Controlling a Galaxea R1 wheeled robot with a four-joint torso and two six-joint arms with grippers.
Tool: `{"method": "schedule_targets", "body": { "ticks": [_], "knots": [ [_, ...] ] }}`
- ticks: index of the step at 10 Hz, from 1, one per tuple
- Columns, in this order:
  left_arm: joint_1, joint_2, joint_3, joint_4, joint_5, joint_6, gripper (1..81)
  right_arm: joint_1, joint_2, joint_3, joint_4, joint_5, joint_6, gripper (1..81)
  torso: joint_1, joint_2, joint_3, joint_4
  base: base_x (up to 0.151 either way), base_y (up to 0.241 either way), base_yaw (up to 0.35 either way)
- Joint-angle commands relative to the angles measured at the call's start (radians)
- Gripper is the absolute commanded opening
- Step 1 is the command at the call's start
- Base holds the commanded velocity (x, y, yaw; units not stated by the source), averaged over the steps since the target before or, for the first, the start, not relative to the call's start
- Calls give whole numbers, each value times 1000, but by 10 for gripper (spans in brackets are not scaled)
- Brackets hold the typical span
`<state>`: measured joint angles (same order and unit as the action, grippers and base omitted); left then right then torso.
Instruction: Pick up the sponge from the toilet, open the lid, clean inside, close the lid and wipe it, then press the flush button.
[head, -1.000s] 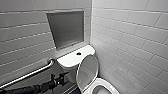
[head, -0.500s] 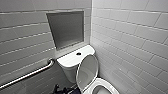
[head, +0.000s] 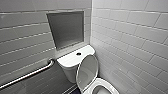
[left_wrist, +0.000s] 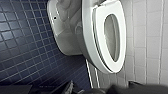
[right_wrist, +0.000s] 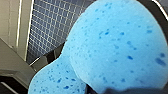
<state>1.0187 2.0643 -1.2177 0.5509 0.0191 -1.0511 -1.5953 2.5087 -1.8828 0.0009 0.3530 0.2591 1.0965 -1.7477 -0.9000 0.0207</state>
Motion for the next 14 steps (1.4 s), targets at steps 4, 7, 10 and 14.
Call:
{"method": "schedule_targets", "body": {
  "ticks": [4,7,10,14],
  "knots": [
    [359,-1,-78,468,-108,14,811,146,-354,462,-19,-8,8,10,0,0,0,0,0,0,0],
    [453,68,-207,486,-177,43,811,301,-451,587,-4,-20,14,10,0,0,1,0,0,0,0],
    [522,157,-341,486,-188,45,811,506,-470,620,59,-115,15,10,0,0,1,0,0,0,0],
    [562,206,-414,532,-249,86,811,734,-439,573,155,-242,15,10,0,0,1,0,0,0,0]
  ]
}}
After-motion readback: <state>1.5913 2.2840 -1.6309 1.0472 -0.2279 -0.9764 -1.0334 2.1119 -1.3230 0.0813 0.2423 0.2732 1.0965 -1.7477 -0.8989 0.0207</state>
